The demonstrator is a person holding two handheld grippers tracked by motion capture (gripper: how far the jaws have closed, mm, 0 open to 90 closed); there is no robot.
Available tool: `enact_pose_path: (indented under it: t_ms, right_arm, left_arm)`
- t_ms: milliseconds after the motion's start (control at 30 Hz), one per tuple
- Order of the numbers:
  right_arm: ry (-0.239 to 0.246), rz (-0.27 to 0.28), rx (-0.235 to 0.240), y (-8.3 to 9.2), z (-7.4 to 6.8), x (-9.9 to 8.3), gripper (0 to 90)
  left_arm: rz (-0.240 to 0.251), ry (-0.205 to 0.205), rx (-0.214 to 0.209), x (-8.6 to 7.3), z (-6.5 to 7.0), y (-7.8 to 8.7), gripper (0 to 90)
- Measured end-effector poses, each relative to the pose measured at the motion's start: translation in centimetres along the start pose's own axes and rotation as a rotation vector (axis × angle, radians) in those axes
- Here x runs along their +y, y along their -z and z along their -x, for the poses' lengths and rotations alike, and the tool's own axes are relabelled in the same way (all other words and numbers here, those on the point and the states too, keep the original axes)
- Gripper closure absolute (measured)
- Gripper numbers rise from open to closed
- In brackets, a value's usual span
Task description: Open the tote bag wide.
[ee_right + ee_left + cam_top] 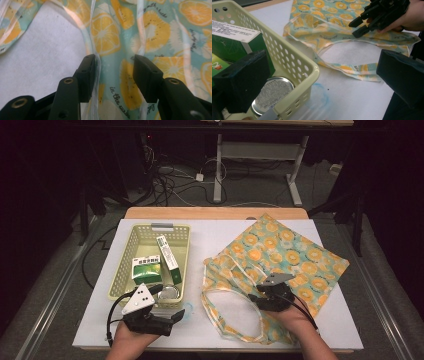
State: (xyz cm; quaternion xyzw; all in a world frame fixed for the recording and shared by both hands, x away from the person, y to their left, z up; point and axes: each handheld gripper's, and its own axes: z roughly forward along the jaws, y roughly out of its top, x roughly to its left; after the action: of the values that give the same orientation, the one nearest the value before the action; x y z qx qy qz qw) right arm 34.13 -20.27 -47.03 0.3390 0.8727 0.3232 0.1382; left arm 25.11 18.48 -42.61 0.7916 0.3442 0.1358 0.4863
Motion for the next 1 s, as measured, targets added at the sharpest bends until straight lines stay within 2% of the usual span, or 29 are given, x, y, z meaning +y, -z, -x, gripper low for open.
enact_pose_path:
  t_ms: [133, 233, 333, 400, 467, 500, 633, 733, 833, 967, 1000]
  right_arm:
    - [-0.012, 0.026, -0.016, 0.4, 0.6, 0.1, 56.3]
    - [-0.012, 0.039, -0.021, 0.6, 0.7, 0.1, 62.1]
    - [-0.022, 0.043, 0.047, 0.6, 0.6, 0.2, 71.5]
    - [-0.011, 0.044, 0.051, 0.7, 0.4, 0.4, 75.8]
    - [-0.001, 0.052, 0.029, 0.8, 0.4, 0.6, 80.0]
    - [0.007, 0.049, 0.011, 0.8, 0.4, 0.6, 80.7]
    - [-0.007, 0.054, -0.01, 1.0, 0.8, 0.5, 80.7]
    - [-0.012, 0.028, 0.016, 0.5, 1.0, 0.3, 83.4]
    - [-0.023, 0.02, 0.013, 0.2, 1.1, 0.2, 83.5]
    - [-0.023, -0.03, 0.015, -0.8, 1.3, -0.1, 76.9]
    - [-0.021, -0.021, 0.011, -0.8, 1.2, -0.2, 76.7]
  left_arm:
    - [0.001, 0.001, 0.005, 0.0, 0.0, 0.0, 0.0]
    - [-0.003, 0.0, 0.005, 0.0, 0.0, -0.1, 0.0]
    - [-0.007, -0.002, 0.003, 0.0, 0.0, -0.2, 0.0]
    - [-0.007, 0.0, 0.004, 0.0, -0.1, -0.2, 0.0]
    - [-0.005, 0.004, 0.006, -0.1, -0.1, -0.1, 0.0]
    - [-0.005, 0.005, 0.006, -0.1, -0.2, -0.1, 0.0]
    - [-0.009, -0.001, -0.001, -0.1, 0.0, -0.2, 0.0]
    - [-0.009, -0.006, -0.01, 0.0, 0.3, -0.4, 0.0]
    - [-0.017, -0.012, -0.013, 0.0, 0.4, -0.6, 0.0]
    - [-0.016, -0.006, -0.011, -0.1, 0.4, -0.6, 0.0]
    - [-0.015, -0.004, -0.011, -0.1, 0.3, -0.6, 0.0]
